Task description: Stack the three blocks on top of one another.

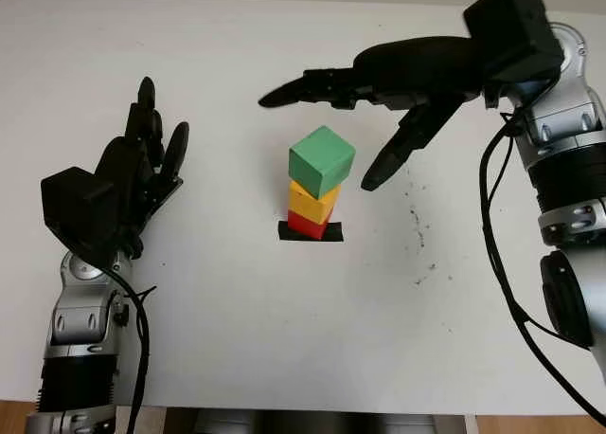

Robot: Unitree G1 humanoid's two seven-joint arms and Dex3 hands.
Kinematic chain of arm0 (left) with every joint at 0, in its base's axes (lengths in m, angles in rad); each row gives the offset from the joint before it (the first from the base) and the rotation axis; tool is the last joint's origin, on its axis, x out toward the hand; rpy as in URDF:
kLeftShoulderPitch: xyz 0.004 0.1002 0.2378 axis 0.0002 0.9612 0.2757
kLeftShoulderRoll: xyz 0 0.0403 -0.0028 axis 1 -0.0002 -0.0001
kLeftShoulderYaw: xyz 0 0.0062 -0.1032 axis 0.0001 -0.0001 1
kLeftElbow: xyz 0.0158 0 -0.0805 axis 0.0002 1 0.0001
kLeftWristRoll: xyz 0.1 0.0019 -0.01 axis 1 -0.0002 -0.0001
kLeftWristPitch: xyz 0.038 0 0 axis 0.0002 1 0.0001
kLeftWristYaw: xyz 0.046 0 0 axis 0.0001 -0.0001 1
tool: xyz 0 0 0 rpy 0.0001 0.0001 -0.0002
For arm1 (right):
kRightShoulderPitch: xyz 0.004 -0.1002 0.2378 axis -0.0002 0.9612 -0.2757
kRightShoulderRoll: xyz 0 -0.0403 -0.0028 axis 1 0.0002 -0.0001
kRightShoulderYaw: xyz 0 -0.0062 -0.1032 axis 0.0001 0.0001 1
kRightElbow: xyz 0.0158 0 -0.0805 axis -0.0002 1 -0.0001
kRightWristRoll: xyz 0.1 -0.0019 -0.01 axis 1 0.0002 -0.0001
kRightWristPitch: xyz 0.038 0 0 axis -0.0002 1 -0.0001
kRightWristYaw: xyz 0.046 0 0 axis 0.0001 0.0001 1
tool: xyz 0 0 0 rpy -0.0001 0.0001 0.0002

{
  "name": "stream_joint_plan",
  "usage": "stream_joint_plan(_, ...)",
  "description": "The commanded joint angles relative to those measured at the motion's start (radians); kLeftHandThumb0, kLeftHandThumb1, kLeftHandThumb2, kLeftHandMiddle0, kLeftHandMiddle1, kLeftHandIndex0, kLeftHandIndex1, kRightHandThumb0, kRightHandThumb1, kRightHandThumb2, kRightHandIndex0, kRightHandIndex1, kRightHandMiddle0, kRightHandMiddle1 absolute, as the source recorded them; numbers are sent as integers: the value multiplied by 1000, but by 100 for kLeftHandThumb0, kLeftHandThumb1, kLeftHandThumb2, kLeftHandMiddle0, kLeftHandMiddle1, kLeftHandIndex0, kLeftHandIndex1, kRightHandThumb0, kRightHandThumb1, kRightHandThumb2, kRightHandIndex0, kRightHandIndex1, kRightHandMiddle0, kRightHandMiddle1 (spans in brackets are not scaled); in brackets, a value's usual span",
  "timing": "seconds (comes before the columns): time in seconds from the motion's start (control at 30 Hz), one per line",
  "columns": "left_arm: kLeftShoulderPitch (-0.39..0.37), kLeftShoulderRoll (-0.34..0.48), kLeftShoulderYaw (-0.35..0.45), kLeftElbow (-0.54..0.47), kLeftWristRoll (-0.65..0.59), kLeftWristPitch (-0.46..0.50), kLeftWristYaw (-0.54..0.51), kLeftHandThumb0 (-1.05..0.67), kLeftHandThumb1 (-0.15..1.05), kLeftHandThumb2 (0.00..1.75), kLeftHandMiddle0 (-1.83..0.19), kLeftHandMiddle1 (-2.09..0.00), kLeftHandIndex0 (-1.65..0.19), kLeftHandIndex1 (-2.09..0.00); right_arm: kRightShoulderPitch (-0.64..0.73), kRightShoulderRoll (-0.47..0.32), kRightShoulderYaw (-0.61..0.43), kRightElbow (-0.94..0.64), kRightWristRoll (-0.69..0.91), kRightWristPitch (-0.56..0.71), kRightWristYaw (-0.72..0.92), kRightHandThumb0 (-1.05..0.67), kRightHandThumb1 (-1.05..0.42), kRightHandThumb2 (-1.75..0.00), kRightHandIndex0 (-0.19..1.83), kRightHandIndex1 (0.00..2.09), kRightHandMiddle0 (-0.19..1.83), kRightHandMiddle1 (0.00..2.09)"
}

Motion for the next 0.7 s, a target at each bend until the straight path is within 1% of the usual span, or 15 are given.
stream_joint_plan(0.0, 14, 5, 6, -9, -2, -11, 1, -70, 105, 51, 19, -1, 19, -4, 90, -16, -83, -92, 42, 45, -96, -99, -103, -18, -19, 0, -19, 0)
stream_joint_plan(0.03, 17, 6, 7, -8, -1, -14, 1, -70, 105, 52, 19, -1, 19, -5, 140, -3, -119, -134, 63, 56, -156, -97, -104, -34, -19, 0, -19, 0)
stream_joint_plan(0.1, 19, 5, 10, -6, -4, -17, 0, -71, 105, 52, 19, -1, 18, -5, 228, 18, -173, -215, 99, 110, -262, -96, -105, -53, -19, 0, -19, 0)
stream_joint_plan(0.2, 20, 8, 13, -2, -5, -21, -5, -71, 105, 52, 19, -1, 19, -5, 339, 38, -212, -322, 125, 162, -381, -92, -105, -72, -19, 0, -19, 0)
stream_joint_plan(0.33, 18, 10, 16, 8, -5, -22, -7, -72, 105, 52, 19, -2, 18, -5, 446, 65, -239, -396, 167, 214, -473, -91, -105, -80, -19, 0, -19, 0)
stream_joint_plan(0.43, 17, 7, 16, 10, -5, -16, -5, -71, 105, 53, 19, -3, 18, -5, 510, 101, -252, -442, 179, 241, -562, -91, -105, -80, -19, 0, -19, 0)
stream_joint_plan(0.5, 15, 4, 17, 14, -7, -21, -4, -71, 105, 52, 18, -4, 17, -5, 544, 125, -250, -460, 175, 254, -620, -91, -105, -79, -19, 0, -19, 0)
stream_joint_plan(0.67, 12, 8, 20, 29, -16, -38, -15, -69, 105, 54, 19, -4, 18, -5, 617, 146, -221, -500, 145, 292, -706, -87, -105, -82, -19, 0, -19, 0)
